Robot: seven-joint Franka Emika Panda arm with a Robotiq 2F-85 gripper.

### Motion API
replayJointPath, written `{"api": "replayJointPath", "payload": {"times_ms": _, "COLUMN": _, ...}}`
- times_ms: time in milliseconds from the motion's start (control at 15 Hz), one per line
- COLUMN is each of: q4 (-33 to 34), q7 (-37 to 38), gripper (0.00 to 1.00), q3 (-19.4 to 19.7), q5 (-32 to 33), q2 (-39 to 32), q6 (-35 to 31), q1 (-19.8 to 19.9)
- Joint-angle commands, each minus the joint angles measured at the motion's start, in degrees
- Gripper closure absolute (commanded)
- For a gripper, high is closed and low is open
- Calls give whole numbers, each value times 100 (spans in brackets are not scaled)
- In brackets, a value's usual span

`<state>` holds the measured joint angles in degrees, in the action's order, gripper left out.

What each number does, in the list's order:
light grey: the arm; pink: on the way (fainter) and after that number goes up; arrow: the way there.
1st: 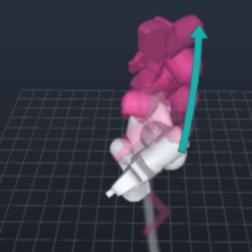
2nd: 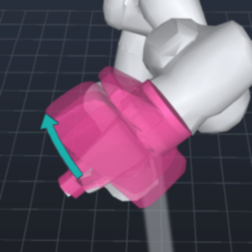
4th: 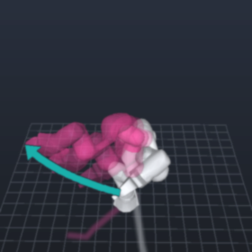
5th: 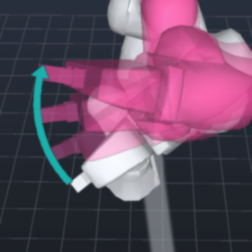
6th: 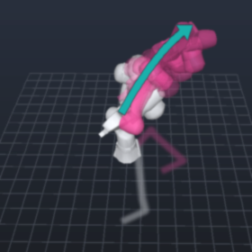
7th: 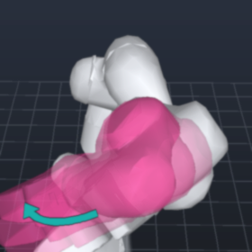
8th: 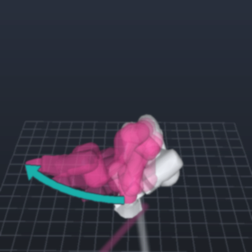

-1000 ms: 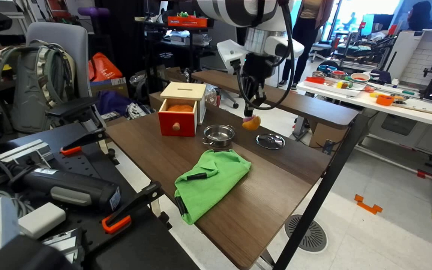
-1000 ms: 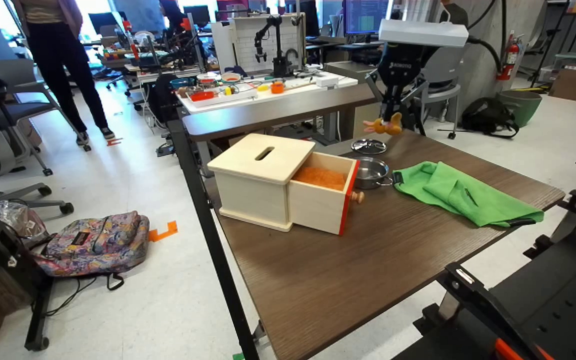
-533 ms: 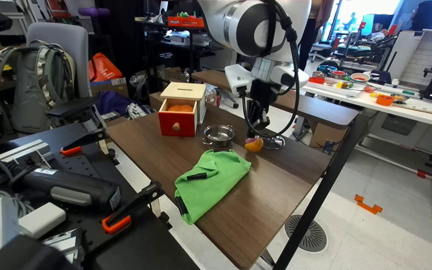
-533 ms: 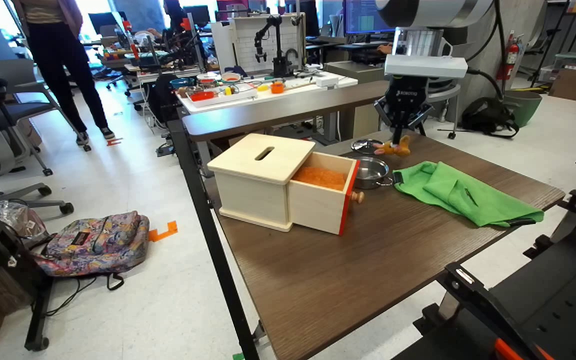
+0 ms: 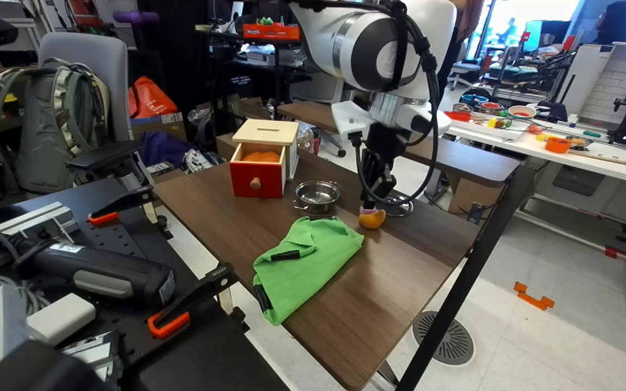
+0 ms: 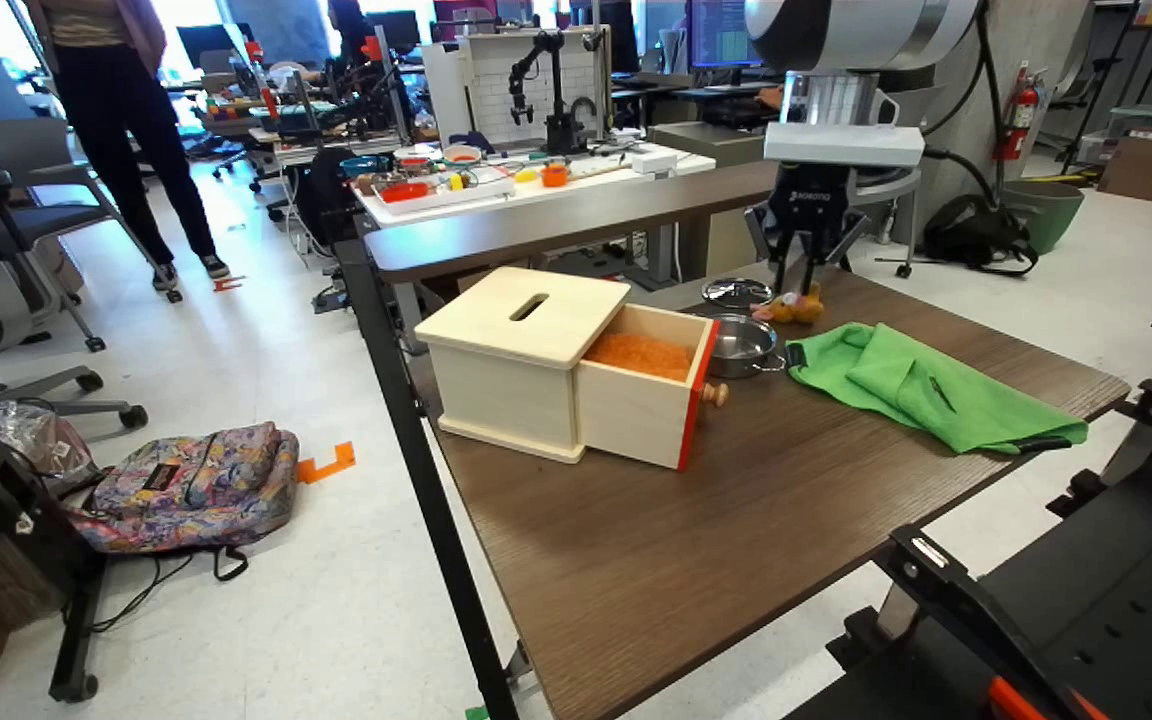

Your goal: Move the brown object to the right

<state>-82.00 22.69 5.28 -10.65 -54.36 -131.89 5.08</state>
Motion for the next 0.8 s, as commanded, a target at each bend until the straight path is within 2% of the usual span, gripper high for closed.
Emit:
{"api": "replayJointPath", "payload": {"times_ms": 0, "q4": -536, "q7": -152, "gripper": 38, "q3": -92, "q5": -166, "q2": 719, "q6": -24, "q1": 37}}
{"api": "replayJointPath", "payload": {"times_ms": 333, "q4": -1279, "q7": -307, "gripper": 1, "q3": -160, "q5": -247, "q2": 1664, "q6": -97, "q1": 78}}
{"api": "replayJointPath", "payload": {"times_ms": 400, "q4": -1308, "q7": -294, "gripper": 0, "q3": -174, "q5": -281, "q2": 1737, "q6": -25, "q1": 78}}
{"api": "replayJointPath", "payload": {"times_ms": 467, "q4": -847, "q7": -126, "gripper": 0, "q3": -30, "q5": -92, "q2": 1323, "q6": 15, "q1": -28}}
{"api": "replayJointPath", "payload": {"times_ms": 533, "q4": -920, "q7": -129, "gripper": 4, "q3": -31, "q5": -99, "q2": 1426, "q6": 20, "q1": -30}}
{"api": "replayJointPath", "payload": {"times_ms": 733, "q4": -909, "q7": -129, "gripper": 0, "q3": -25, "q5": -98, "q2": 1371, "q6": 19, "q1": -29}}
